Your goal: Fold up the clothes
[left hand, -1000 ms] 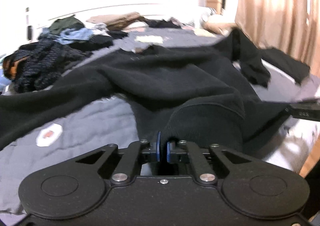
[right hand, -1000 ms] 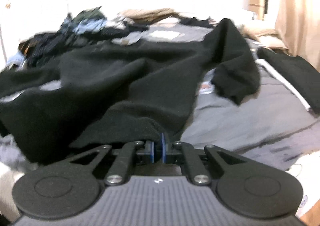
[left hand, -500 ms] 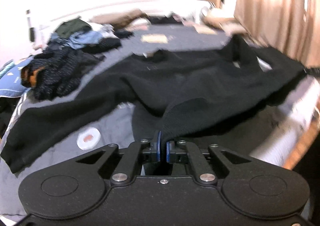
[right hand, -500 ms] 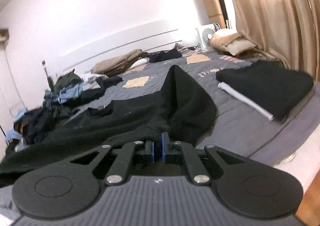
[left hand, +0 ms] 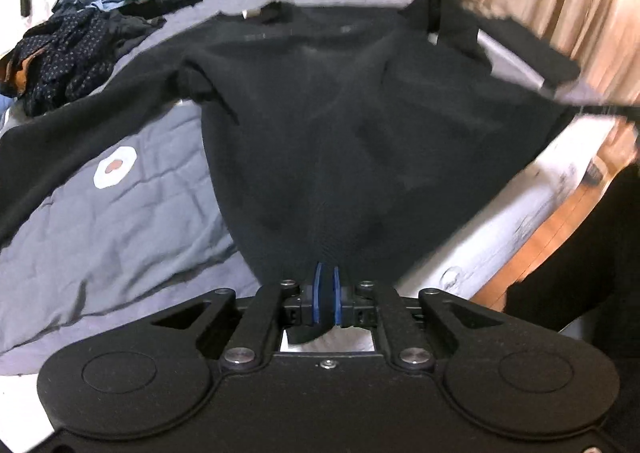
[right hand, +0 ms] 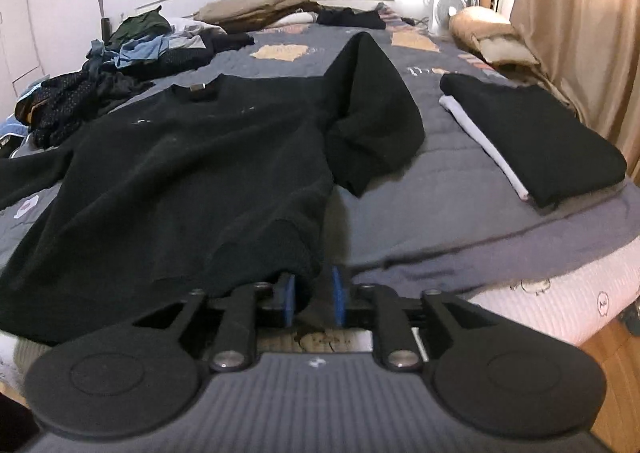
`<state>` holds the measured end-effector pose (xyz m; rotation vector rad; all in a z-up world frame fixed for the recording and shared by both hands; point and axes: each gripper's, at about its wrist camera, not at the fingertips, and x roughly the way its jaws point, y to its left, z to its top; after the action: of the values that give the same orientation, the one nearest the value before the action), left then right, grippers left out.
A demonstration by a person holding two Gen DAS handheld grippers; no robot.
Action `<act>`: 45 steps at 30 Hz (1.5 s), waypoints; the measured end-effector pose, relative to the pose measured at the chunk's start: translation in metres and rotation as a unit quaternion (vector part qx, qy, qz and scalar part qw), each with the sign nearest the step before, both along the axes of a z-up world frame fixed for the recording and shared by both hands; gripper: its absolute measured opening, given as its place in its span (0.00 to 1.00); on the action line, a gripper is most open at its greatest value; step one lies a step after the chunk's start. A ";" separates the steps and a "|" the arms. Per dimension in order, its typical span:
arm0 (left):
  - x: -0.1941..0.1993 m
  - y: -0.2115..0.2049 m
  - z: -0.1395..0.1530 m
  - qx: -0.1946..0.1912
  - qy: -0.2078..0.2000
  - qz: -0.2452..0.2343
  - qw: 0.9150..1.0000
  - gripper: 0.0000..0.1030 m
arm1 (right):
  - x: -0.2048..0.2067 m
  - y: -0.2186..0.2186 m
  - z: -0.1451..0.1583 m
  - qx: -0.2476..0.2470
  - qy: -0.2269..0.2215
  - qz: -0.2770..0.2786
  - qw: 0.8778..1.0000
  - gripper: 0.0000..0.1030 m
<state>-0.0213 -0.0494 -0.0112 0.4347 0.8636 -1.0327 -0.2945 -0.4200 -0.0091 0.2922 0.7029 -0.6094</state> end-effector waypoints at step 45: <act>0.147 -0.089 -0.021 -0.180 -0.015 0.209 0.961 0.59 | 0.237 -0.062 -0.011 0.027 -0.158 0.071 0.985 0.65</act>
<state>0.1256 -0.1387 -0.0317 -0.0439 0.6816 -0.7636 -0.0573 -0.4819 -0.0198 0.3755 0.4303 -0.3969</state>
